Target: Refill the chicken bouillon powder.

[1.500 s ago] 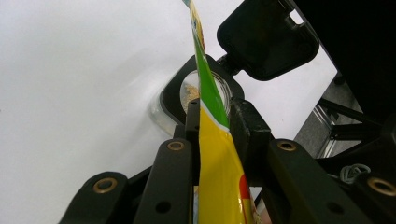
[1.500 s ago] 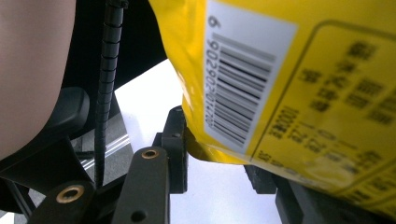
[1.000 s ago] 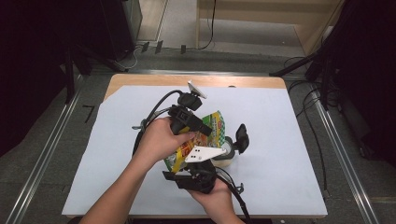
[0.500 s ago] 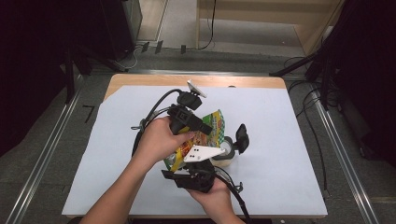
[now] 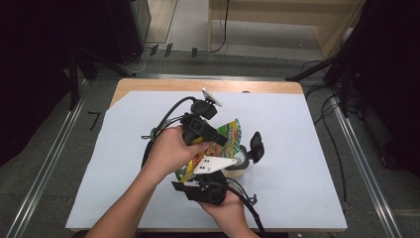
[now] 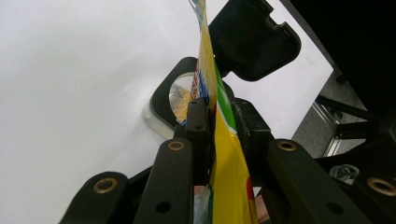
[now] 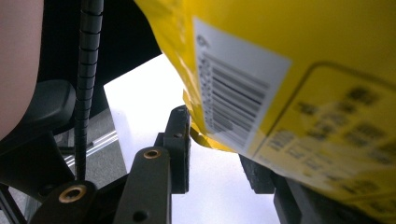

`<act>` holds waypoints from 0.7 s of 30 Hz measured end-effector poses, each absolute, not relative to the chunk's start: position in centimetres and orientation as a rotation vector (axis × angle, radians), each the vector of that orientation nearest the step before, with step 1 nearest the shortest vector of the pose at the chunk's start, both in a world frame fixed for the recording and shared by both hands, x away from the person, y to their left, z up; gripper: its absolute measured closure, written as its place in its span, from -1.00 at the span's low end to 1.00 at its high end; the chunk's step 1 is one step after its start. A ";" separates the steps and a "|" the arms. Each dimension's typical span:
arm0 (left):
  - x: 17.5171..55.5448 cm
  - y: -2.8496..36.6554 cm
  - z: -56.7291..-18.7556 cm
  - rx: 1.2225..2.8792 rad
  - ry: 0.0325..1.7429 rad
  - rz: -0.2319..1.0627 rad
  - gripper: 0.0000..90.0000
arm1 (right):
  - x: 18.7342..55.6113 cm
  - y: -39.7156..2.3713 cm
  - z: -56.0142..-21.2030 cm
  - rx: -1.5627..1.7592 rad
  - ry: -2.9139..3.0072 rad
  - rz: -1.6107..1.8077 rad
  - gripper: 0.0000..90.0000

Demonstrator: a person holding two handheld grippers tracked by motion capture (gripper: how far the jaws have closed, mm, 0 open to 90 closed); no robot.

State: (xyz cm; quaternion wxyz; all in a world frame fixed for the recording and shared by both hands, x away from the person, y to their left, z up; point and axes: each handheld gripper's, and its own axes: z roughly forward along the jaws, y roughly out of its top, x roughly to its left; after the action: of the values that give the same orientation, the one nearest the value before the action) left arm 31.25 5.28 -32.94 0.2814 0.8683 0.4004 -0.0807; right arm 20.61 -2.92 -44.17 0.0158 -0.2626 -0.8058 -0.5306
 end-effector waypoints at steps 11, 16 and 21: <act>31.1 5.2 -32.9 2.324 1.071 -0.228 0.72 | 20.6 -2.8 -44.3 -0.810 -2.522 -1.650 0.51; 31.1 5.2 -32.9 2.324 1.070 -0.227 0.71 | 20.6 -2.8 -44.3 -0.809 -2.522 -1.652 0.51; 31.1 5.2 -32.9 2.324 1.068 -0.225 0.71 | 20.6 -2.8 -44.3 -0.805 -2.525 -1.657 0.49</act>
State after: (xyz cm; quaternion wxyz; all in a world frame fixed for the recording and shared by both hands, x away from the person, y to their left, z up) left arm 31.06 5.16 -32.86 0.2829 0.8682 0.3990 -0.0839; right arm 20.59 -2.79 -44.30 0.0081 -0.2575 -0.8078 -0.5302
